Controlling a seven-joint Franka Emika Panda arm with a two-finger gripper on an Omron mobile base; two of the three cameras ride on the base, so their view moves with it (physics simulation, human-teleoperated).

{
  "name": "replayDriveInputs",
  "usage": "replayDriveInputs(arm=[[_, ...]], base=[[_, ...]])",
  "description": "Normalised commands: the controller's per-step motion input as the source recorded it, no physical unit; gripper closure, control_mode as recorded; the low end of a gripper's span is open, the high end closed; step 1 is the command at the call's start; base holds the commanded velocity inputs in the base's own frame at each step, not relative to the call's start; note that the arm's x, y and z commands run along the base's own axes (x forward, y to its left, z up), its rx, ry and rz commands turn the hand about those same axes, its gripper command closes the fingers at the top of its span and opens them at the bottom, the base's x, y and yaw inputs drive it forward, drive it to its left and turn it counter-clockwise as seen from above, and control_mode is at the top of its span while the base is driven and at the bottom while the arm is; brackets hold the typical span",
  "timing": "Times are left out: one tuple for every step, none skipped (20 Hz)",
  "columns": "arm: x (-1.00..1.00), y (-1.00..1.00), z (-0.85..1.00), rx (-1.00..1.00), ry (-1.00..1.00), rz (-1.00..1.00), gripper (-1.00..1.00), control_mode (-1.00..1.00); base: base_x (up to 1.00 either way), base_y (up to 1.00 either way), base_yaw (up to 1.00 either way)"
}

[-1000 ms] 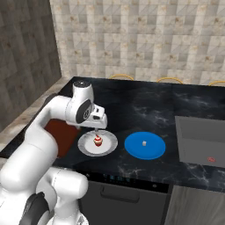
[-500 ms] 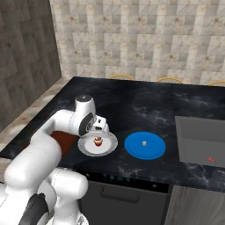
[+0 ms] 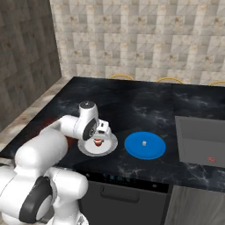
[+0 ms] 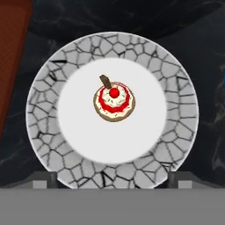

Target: Move the dessert items from the plates to the tray.

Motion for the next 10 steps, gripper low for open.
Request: replayDriveInputs(arm=[[0.41,-0.10,-0.14,0.00,0.00,0.00,-1.00,-1.00],[0.40,-0.06,-0.16,0.00,0.00,0.00,-1.00,-1.00],[0.43,-0.04,-0.14,0.00,0.00,0.00,-1.00,-1.00],[0.42,-0.01,-0.14,0.00,0.00,0.00,-1.00,-1.00],[0.43,0.00,-0.13,0.00,0.00,0.00,-1.00,-1.00],[0.31,0.00,-0.08,0.00,0.00,0.00,-1.00,-1.00],[0.31,0.00,-0.09,0.00,0.00,0.00,-1.00,-1.00],[0.22,0.00,-0.11,0.00,0.00,0.00,-1.00,-1.00],[0.21,0.00,-0.09,0.00,0.00,0.00,-1.00,-1.00],[0.17,0.00,-0.07,0.00,0.00,0.00,-1.00,-1.00]], base=[[0.00,0.00,0.00],[0.00,0.00,0.00],[0.00,0.00,0.00],[0.00,0.00,0.00],[0.00,0.00,0.00],[0.00,0.00,0.00],[0.00,0.00,0.00],[0.00,0.00,0.00],[0.00,0.00,0.00],[0.00,0.00,0.00]])
